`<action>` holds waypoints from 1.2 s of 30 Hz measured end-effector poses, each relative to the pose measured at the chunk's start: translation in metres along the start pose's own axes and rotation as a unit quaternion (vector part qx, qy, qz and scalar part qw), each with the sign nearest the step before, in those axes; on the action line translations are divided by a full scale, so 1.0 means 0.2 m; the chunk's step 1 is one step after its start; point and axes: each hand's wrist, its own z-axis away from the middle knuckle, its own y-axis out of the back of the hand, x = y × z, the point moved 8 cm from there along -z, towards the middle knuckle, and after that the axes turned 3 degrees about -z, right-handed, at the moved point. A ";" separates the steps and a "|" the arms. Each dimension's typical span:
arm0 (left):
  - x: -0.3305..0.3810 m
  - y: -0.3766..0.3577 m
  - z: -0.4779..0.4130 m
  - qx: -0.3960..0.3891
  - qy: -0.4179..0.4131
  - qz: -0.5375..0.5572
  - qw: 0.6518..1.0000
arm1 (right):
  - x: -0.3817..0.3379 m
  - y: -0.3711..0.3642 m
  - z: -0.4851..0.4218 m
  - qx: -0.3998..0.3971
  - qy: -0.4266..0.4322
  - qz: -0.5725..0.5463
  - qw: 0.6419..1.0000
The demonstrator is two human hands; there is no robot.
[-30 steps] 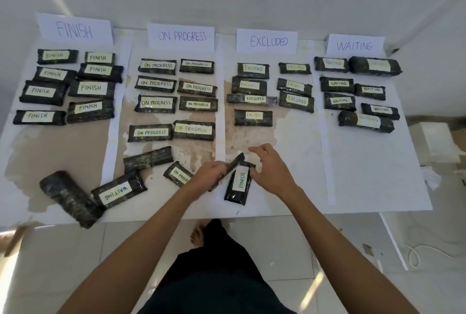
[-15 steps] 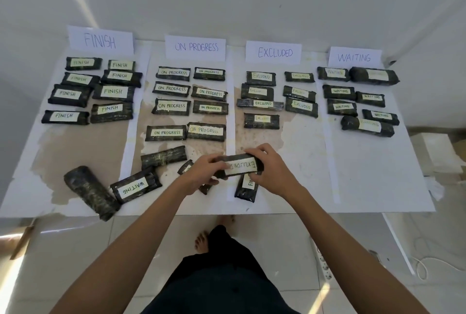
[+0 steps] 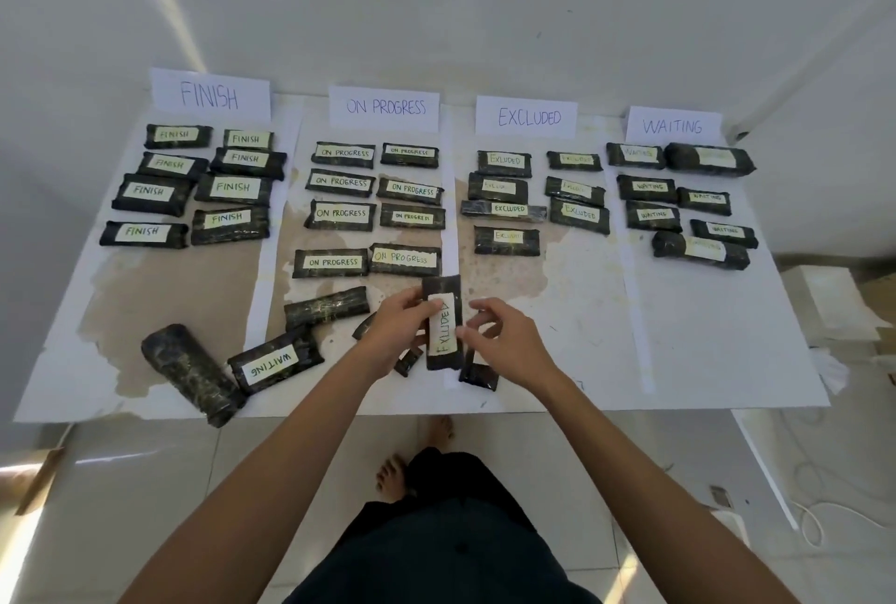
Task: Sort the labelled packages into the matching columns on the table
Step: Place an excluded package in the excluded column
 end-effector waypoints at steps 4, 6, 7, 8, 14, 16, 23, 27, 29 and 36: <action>0.09 -0.10 0.01 -0.048 -0.045 -0.141 0.988 | -0.04 0.12 -0.04 0.019 -0.012 -0.082 0.996; 0.12 -0.14 -0.01 -0.047 -0.070 -0.196 0.977 | -0.05 0.17 -0.06 0.018 -0.011 -0.092 0.995; 0.13 -0.16 -0.03 -0.048 -0.087 -0.226 0.969 | -0.04 0.18 -0.07 0.021 -0.013 -0.098 0.995; 0.13 -0.18 -0.05 -0.049 -0.101 -0.251 0.962 | -0.02 0.20 -0.07 0.028 -0.018 -0.106 0.994; 0.16 -0.38 -0.15 0.003 -0.228 -0.527 0.819 | 0.21 0.41 -0.14 0.112 -0.124 -0.251 0.954; 0.18 -0.48 -0.18 0.027 -0.273 -0.580 0.767 | 0.30 0.47 -0.16 0.124 -0.152 -0.288 0.937; 0.31 -0.86 -0.40 0.018 -0.337 -0.596 0.729 | 0.55 0.79 -0.31 0.156 -0.188 -0.305 0.920; 0.36 -1.07 -0.61 -0.009 -0.342 -0.618 0.708 | 0.66 0.98 -0.44 0.187 -0.173 -0.244 0.936; 0.36 -1.14 -0.72 -0.019 -0.328 -0.628 0.705 | 0.73 1.05 -0.51 0.191 -0.184 -0.257 0.929; 0.27 -1.26 -0.94 -0.042 -0.292 -0.662 0.689 | 0.91 1.10 -0.71 0.206 -0.219 -0.176 0.937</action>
